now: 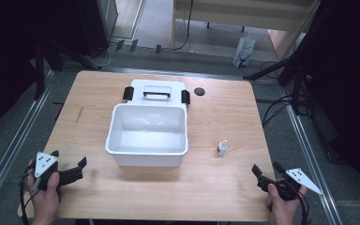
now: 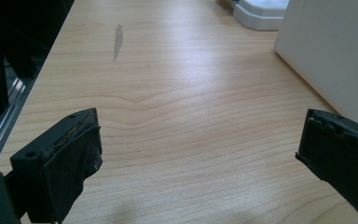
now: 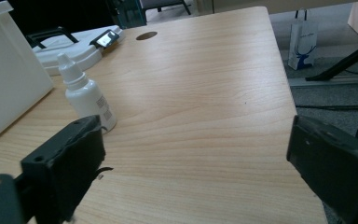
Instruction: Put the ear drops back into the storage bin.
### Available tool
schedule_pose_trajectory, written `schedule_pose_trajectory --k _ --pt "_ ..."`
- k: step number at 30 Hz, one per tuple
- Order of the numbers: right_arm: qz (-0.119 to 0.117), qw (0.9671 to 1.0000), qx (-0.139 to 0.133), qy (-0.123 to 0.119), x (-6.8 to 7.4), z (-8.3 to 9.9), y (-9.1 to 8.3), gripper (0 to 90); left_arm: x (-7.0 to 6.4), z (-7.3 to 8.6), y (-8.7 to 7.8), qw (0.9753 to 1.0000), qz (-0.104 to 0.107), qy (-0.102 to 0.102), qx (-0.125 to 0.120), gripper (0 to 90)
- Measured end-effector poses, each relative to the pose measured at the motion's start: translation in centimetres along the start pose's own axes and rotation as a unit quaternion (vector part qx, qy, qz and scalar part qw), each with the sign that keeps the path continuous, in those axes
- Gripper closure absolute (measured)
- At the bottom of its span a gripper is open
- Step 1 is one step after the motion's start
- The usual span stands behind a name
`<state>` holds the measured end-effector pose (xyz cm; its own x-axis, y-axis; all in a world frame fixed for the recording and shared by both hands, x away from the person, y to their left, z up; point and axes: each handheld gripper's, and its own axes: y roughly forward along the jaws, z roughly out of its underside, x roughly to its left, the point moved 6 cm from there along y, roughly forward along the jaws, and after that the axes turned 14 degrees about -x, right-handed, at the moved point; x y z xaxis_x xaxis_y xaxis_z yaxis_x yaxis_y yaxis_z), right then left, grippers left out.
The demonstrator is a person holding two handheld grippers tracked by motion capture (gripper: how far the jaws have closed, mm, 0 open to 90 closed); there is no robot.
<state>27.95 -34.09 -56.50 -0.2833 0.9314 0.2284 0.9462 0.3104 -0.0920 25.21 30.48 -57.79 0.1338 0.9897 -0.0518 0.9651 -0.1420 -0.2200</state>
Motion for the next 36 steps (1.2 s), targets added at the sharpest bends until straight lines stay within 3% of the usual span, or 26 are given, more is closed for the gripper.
schedule_pose_trajectory --k 8,13,18,22,24,25,28,32,34,36 --pt "-0.002 0.9995 0.025 -0.02 0.5 0.3 0.3 7.6 -0.1 0.0 0.0 1.0 0.0 0.003 -0.002 0.1" --pt "-0.005 0.997 0.069 -0.035 1.2 0.8 0.9 12.5 -0.1 0.0 0.0 1.0 0.0 0.008 0.0 0.1" --pt "-0.029 0.9921 0.11 -0.052 2.7 0.6 1.6 13.7 -0.3 0.1 0.1 0.9999 0.004 0.012 0.006 0.1" --pt "-0.045 0.9833 0.157 -0.081 3.8 0.3 2.3 13.5 -0.4 0.1 0.1 0.9998 0.006 0.017 0.007 0.1" --pt "-0.039 0.9712 0.201 -0.122 4.0 0.5 2.8 13.7 -0.4 0.1 0.1 0.9998 0.01 0.015 0.007 0.1" --pt "-0.035 0.9633 0.231 -0.132 4.0 0.5 3.0 14.3 -0.3 0.0 0.1 0.9999 0.01 0.013 0.005 0.1" --pt "-0.042 0.9457 0.291 -0.137 4.3 0.3 3.6 15.9 -0.3 0.1 0.1 0.9999 0.01 0.007 0.007 0.1" --pt "-0.048 0.9225 0.351 -0.154 4.8 -0.3 4.3 16.1 -0.3 0.1 0.2 0.9999 0.013 0.006 0.008 0.1" --pt "-0.043 0.9054 0.386 -0.171 5.0 -0.6 4.7 16.1 -0.3 0.1 0.2 0.9998 0.014 0.006 0.009 0.1" --pt "-0.034 0.8924 0.41 -0.185 5.2 -1.0 5.2 16.8 -0.2 0.1 0.2 0.9998 0.015 0.006 0.009 0.1"
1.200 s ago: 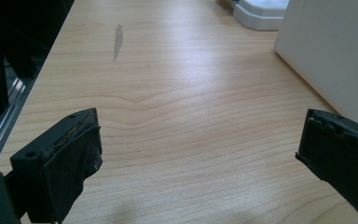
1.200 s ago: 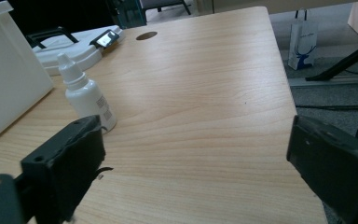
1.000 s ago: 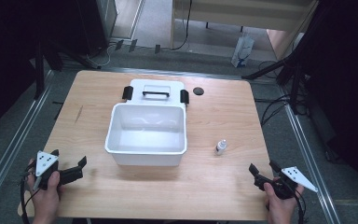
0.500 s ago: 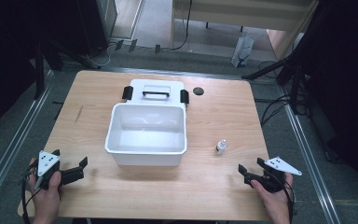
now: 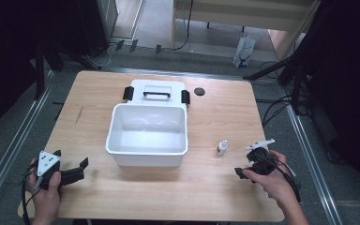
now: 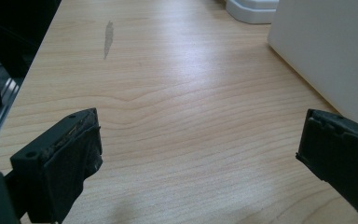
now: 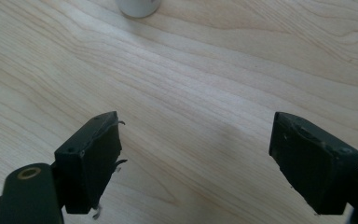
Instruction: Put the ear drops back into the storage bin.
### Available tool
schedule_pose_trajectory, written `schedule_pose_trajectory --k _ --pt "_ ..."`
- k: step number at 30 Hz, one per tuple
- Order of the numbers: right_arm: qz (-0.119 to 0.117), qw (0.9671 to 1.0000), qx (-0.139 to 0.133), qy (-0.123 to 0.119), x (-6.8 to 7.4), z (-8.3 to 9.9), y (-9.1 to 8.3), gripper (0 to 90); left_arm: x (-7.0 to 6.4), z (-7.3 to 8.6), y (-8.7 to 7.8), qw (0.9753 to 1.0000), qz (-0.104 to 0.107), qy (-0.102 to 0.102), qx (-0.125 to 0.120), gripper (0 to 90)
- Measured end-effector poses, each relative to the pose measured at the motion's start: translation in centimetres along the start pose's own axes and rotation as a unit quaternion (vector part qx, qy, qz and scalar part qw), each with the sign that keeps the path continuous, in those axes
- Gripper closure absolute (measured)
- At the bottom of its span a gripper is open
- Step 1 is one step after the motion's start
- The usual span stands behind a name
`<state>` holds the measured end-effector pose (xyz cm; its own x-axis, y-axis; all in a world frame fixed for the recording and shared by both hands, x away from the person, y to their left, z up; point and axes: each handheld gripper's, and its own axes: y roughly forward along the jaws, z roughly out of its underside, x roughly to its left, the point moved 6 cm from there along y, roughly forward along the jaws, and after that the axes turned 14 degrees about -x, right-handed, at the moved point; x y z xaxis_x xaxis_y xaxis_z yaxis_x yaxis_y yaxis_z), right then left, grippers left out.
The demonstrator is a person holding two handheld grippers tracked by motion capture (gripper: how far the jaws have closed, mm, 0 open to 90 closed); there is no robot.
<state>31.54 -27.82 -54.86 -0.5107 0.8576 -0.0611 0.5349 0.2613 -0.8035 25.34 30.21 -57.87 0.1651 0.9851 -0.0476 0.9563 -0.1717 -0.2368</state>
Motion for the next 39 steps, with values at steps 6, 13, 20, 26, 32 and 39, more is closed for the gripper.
schedule_pose_trajectory --k 6,13,20,26,32,39 --pt "0.013 0.9968 0.078 -0.016 0.0 -2.3 0.1 25.7 0.0 0.0 0.0 1.0 0.001 -0.002 0.001 0.1" --pt "-0.009 0.9945 0.099 -0.032 0.9 -5.4 0.2 29.4 0.0 0.0 0.1 1.0 0.002 -0.001 0.002 0.1" --pt "-0.033 0.9922 0.116 -0.031 1.8 -7.7 0.7 37.1 0.0 0.0 0.1 1.0 0.002 -0.002 0.003 0.1" --pt "-0.053 0.9903 0.127 -0.019 2.3 -8.7 1.3 46.6 0.0 0.0 0.1 1.0 0.003 -0.002 0.003 0.1" --pt "-0.06 0.9896 0.13 -0.01 3.1 -10.0 1.6 58.3 0.0 0.0 0.1 1.0 0.003 -0.003 0.003 0.1" --pt "-0.041 0.99 0.135 0.001 3.0 -11.3 2.2 63.1 0.0 0.0 0.1 1.0 0.004 -0.005 0.003 0.1"
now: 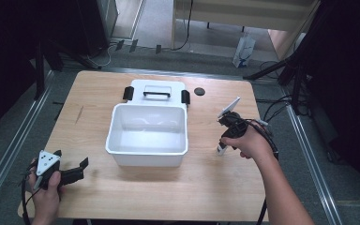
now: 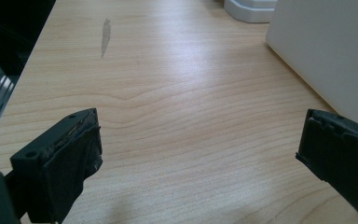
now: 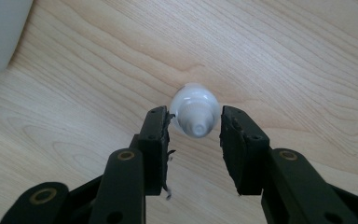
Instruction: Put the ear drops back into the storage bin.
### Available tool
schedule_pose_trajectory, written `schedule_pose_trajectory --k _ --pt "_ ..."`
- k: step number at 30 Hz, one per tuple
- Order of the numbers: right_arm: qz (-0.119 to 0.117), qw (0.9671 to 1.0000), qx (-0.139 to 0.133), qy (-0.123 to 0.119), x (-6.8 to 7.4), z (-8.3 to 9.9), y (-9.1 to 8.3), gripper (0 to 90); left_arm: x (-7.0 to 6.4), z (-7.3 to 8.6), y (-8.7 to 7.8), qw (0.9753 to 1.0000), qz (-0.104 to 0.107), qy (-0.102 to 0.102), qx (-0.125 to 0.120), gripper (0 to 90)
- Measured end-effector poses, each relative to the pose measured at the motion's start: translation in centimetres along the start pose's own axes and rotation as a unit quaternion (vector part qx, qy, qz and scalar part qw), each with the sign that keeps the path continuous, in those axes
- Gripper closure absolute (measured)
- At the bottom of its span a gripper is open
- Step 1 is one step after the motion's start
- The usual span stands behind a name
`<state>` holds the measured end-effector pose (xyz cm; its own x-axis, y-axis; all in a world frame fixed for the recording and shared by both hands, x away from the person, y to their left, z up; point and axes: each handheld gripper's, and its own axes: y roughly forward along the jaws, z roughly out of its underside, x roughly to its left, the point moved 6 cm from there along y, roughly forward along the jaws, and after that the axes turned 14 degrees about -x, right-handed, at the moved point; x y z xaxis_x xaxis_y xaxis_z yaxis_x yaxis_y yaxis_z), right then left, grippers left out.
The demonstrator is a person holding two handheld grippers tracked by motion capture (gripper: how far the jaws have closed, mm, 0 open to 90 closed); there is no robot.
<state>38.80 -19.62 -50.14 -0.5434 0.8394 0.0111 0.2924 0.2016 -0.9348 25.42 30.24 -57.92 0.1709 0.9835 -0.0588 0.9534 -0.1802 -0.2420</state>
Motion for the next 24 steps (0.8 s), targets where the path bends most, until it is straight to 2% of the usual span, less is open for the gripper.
schedule_pose_trajectory --k 3,14,21,24 --pt "0.008 0.9999 0.008 0.0 -0.1 -0.2 0.2 65.0 0.0 0.0 0.0 1.0 0.001 -0.002 0.0 0.1" --pt "0.007 0.9997 0.022 0.005 -0.2 -0.2 1.0 69.6 0.0 0.0 0.0 1.0 0.002 -0.002 -0.001 0.1" --pt "0.005 0.9997 0.023 0.002 -0.1 -0.2 1.1 71.9 0.0 0.0 0.1 1.0 0.002 -0.003 -0.001 0.1" --pt "0.007 0.9996 0.025 -0.006 0.0 -0.2 1.1 72.3 0.0 0.0 0.1 1.0 0.002 -0.003 -0.001 0.0"
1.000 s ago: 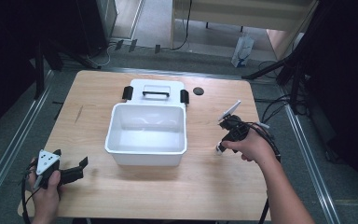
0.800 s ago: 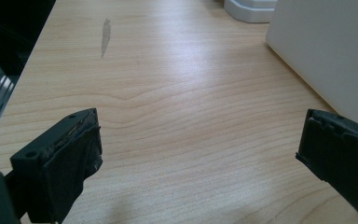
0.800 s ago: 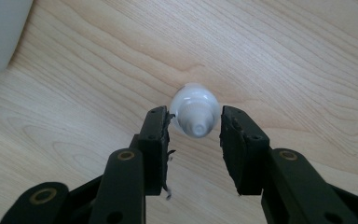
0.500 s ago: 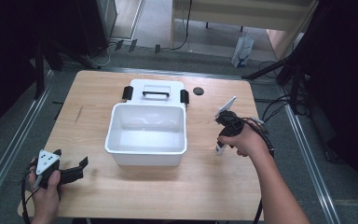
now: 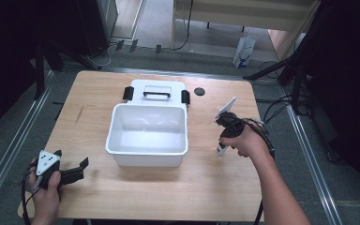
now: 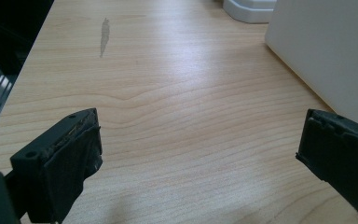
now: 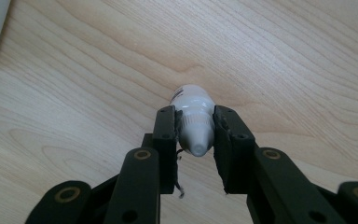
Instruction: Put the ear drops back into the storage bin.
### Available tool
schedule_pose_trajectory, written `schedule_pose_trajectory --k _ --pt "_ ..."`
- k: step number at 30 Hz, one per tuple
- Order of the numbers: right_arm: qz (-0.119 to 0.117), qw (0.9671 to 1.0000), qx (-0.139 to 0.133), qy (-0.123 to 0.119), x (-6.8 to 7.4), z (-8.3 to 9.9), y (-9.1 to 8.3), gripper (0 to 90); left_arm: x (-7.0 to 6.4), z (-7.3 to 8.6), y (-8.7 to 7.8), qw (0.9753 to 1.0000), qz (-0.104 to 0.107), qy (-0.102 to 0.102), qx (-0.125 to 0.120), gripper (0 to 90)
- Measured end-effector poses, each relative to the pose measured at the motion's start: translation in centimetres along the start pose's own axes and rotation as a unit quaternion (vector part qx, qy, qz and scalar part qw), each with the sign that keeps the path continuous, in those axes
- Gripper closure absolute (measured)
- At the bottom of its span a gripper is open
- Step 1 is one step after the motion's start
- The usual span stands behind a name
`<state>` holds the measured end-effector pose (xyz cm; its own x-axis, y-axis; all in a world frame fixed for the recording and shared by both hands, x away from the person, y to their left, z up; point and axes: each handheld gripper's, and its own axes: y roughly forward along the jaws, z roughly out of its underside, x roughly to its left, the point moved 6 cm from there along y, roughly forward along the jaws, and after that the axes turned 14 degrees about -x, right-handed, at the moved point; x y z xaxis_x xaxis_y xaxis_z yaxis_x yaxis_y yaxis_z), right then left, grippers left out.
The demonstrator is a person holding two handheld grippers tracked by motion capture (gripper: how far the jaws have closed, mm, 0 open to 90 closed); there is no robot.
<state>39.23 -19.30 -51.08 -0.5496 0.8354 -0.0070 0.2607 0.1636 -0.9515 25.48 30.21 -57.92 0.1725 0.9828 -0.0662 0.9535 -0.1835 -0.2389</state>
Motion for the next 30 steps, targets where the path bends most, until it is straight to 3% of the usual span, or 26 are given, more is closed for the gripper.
schedule_pose_trajectory --k 8,13,30 --pt "-0.013 0.9996 -0.01 -0.025 0.5 -0.7 -1.2 72.5 0.0 0.0 0.0 1.0 0.001 0.0 0.002 0.1" --pt "-0.016 0.9984 -0.016 -0.052 1.3 -1.7 -3.1 72.5 0.0 0.0 0.0 1.0 0.0 0.0 0.001 0.1" --pt "-0.02 0.993 -0.06 -0.1 5.1 -6.5 -9.4 72.4 0.1 0.0 0.0 1.0 -0.002 -0.002 0.0 0.1"
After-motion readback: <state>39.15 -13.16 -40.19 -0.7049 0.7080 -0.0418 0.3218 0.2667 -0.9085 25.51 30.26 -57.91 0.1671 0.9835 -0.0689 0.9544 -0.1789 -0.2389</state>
